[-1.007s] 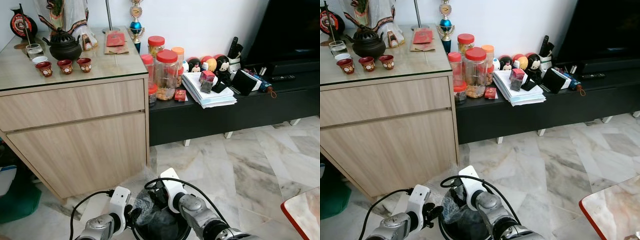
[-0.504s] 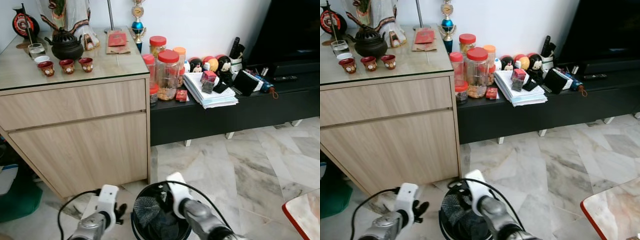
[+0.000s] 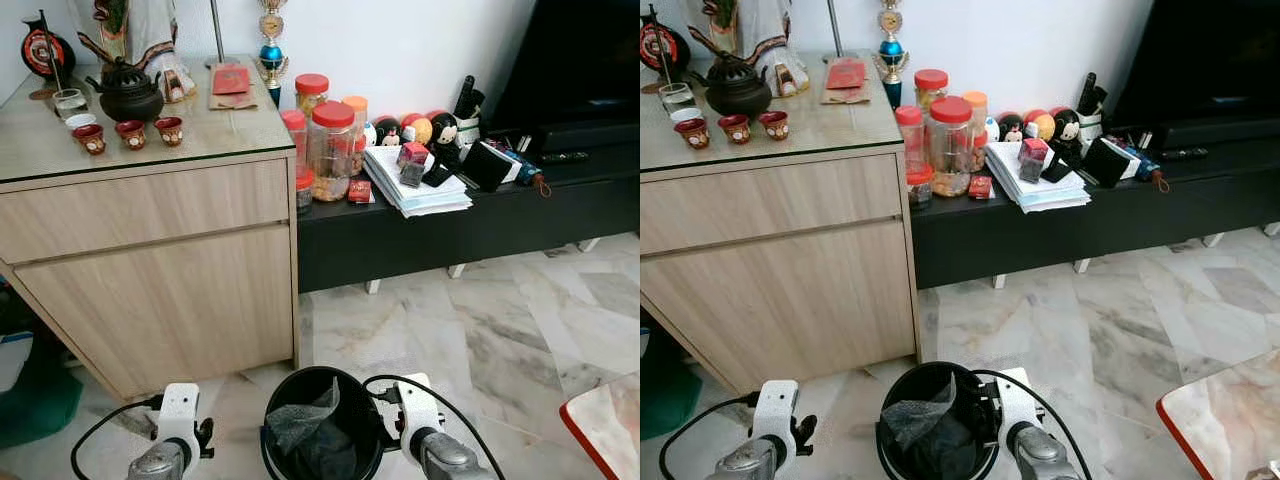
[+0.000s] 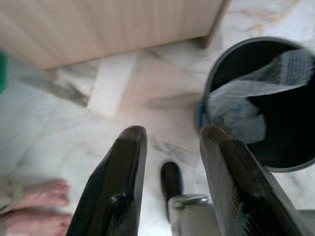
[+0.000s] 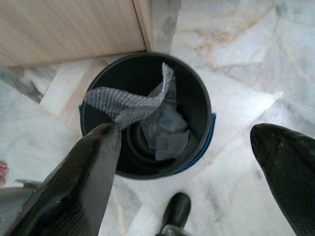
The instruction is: Picking trash to rubbish bin
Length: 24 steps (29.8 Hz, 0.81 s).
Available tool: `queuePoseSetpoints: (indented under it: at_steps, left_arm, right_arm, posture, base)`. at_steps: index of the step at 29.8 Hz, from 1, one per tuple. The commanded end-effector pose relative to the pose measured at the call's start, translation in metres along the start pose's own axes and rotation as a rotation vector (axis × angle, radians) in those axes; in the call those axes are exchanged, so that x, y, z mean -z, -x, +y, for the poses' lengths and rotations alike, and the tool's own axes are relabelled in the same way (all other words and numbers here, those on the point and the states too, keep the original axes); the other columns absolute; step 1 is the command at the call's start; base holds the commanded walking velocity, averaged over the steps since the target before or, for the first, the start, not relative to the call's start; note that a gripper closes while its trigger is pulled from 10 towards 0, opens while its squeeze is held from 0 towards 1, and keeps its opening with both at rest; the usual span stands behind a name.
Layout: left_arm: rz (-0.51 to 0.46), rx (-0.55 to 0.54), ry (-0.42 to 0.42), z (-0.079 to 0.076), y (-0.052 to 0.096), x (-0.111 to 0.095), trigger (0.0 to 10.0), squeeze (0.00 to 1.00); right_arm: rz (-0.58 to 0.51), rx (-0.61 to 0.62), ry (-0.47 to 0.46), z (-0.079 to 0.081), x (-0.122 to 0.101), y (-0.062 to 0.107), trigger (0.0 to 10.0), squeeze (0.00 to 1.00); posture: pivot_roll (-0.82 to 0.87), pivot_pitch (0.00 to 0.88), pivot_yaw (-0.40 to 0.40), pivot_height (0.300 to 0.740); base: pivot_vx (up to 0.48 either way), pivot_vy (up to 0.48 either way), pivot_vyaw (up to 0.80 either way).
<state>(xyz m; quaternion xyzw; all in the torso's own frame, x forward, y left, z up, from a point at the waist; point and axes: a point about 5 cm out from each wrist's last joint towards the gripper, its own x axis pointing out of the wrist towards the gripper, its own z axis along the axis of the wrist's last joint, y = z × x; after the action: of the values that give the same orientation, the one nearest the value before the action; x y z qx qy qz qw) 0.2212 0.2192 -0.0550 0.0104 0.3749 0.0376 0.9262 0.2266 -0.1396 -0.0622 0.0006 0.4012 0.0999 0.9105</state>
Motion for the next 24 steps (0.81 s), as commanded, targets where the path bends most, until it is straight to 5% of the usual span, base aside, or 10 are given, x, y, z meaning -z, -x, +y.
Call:
queuePoseSetpoints:
  at_steps: [1, 8, 24]
  left_arm:
    - [0.007, -0.061, 0.022, 0.009, 0.003, 0.006, 10.0, 0.00]
    - [0.027, -0.137, 0.024, 0.020, 0.008, 0.020, 10.0, 0.00]
    - [0.124, -0.137, -0.037, 0.016, 0.016, 0.046, 10.0, 0.00]
  right_arm:
    - [0.025, 0.013, -0.018, -0.001, 0.009, 0.002, 10.0, 0.00]
    - [0.086, 0.071, -0.045, -0.010, 0.030, 0.008, 10.0, 0.00]
    - [0.074, 0.145, -0.138, -0.023, 0.037, 0.013, 10.0, 0.00]
  posture:
    - [0.11, 0.000, -0.040, 0.740]
    - [0.11, 0.000, -0.036, 0.740]
    - [0.05, 0.000, -0.012, 0.740]
  base:
    - [0.000, 0.000, 0.00]
    - [0.000, 0.000, 0.00]
    - [0.000, 0.000, 0.00]
